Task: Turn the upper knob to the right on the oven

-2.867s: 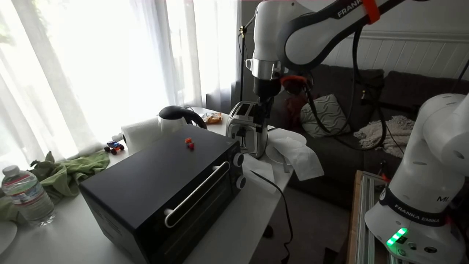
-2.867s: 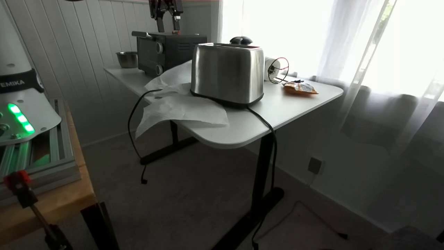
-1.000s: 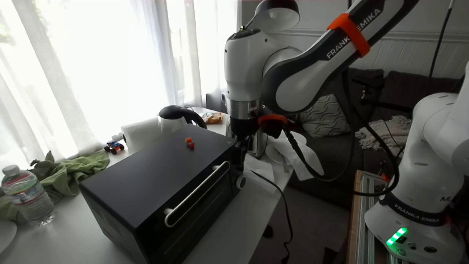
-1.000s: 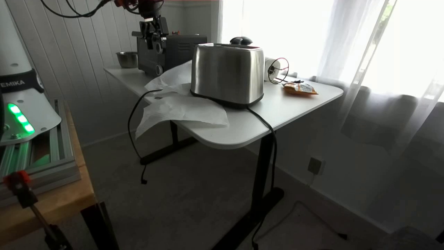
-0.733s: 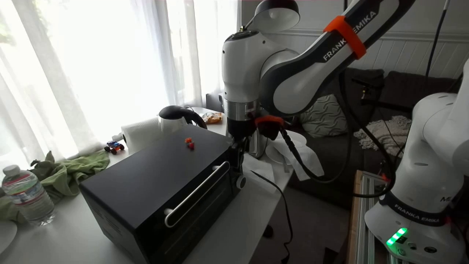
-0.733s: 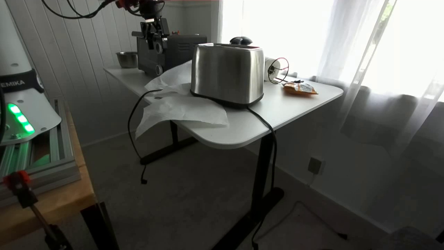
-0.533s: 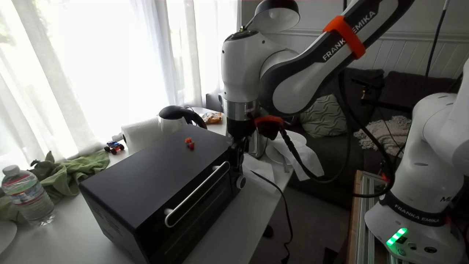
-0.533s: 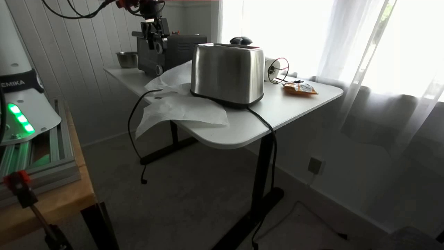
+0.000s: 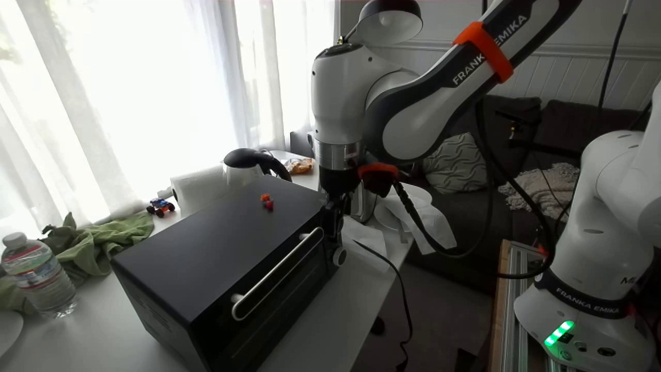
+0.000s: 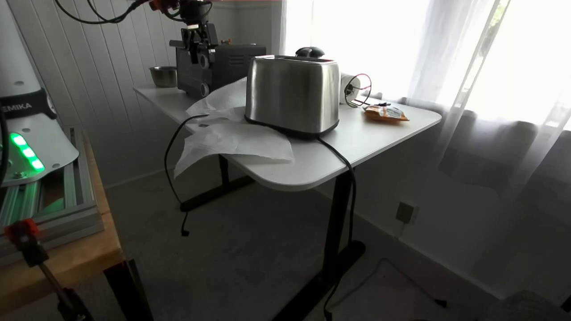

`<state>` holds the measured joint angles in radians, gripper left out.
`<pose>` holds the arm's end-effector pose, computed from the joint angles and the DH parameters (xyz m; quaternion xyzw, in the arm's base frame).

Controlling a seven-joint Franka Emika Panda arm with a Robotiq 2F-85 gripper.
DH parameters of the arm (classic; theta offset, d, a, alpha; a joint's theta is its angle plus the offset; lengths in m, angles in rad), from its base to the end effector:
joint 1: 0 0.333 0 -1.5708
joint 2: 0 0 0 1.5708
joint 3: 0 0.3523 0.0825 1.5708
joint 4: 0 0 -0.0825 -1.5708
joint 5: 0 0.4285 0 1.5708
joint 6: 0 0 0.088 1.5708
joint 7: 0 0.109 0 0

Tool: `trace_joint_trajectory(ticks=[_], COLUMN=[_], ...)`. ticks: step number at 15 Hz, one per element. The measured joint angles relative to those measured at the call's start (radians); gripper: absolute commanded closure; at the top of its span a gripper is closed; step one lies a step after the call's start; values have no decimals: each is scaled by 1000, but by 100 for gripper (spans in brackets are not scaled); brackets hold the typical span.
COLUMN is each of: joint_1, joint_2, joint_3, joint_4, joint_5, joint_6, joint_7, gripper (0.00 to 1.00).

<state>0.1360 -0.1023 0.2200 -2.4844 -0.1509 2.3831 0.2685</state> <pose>0.4593 0.1683 0.3280 0.9932 0.0977 0.0180 0.0603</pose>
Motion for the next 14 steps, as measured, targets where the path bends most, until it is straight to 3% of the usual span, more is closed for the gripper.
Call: trace_joint_trajectory(ticks=[1,2,7,10,14], joint_1=[0,0,12,8,8], joint_2=[0,0,0,0,-2], joint_3=[0,0,2,-6,-15], joint_4=[0,0,0,1,-1], joint_5=[2,4,15,14,32], joint_6=[-1,-2,-2,-11,-7], joint_7=[0,1,14,16,14], gripper=[16,26,63,78,78])
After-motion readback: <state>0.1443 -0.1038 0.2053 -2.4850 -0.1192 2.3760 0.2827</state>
